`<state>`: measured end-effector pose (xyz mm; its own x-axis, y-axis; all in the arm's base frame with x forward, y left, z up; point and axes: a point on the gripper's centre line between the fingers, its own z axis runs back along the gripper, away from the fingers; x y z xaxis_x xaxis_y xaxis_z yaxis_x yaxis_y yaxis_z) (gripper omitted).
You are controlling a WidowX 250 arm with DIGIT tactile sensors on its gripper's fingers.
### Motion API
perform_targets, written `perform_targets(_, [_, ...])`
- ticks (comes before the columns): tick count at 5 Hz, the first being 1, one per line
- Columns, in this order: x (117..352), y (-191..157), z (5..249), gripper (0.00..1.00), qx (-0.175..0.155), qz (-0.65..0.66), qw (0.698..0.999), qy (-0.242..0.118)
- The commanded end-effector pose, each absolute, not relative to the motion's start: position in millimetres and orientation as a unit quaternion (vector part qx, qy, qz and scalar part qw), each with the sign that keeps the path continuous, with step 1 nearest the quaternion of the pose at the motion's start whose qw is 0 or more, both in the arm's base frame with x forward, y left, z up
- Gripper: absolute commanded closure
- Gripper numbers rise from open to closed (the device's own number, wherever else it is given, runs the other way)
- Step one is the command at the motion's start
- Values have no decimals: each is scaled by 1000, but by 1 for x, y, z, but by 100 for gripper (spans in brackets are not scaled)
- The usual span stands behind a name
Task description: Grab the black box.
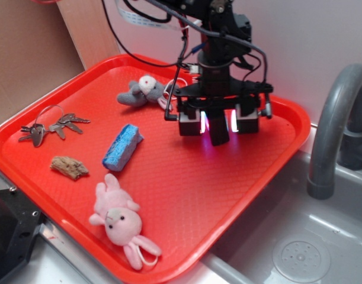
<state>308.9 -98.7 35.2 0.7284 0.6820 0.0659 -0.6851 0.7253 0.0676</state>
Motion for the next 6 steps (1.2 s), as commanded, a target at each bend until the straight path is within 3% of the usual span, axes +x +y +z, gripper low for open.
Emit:
perform_targets(1, [283,-52,135,100,51,200,978,-27])
perform_targets(2, [260,-41,169,100,90,139,985,-50])
perform_targets(4, [232,-26,209,100,121,78,987,-69])
perform_targets(5, [234,-26,235,100,99,84,987,-98])
perform_targets(6, [240,-24,241,100,74,83,991,-75])
